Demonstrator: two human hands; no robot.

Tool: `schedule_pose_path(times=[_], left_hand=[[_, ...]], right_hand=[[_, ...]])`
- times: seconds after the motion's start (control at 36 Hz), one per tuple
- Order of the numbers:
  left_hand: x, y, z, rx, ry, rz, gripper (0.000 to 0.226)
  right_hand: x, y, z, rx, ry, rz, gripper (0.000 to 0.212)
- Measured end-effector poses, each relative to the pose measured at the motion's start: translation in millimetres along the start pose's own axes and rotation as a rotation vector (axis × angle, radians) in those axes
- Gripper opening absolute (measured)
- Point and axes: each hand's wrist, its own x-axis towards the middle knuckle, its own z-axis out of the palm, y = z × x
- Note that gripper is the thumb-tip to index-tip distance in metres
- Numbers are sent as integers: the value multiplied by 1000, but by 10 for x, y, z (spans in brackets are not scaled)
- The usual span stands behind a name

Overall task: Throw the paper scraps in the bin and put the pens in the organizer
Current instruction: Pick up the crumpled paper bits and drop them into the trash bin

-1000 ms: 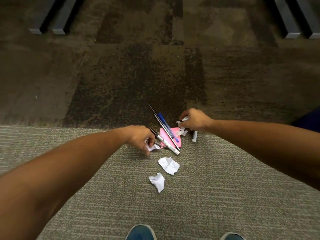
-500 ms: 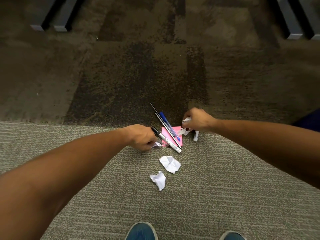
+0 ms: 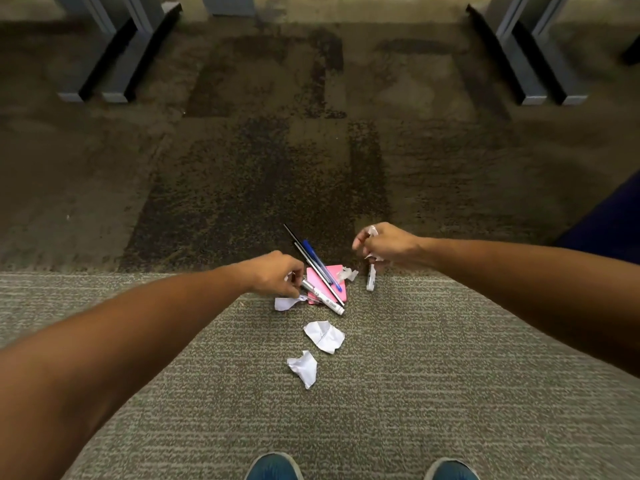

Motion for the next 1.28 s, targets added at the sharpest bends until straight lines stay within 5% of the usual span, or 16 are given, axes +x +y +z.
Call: schedule_pose_path(times=[0.33,0.44,0.58,0.69,1.11,1.28], left_hand=[[13,-47,260,378,-44,-21,46],[36,-60,324,399,9,-18,34],[62,-46,286,344,-19,-19,14],[57,-35,260,357,-78,37,8],[-132,71,113,95,-188,-29,14],[-175,160,114,-58,-254,-51,28]], right_hand=[[125,67,167,-414,-4,-124,4],[161,75,261,-501,-58,-135,19],[200,95,331,-601,-122,-137,37],[219,119,382,-632,-163,-121,30],[-39,93,161,-488,-301,-48,9],[-211,99,135,-494,-317,-55,26]])
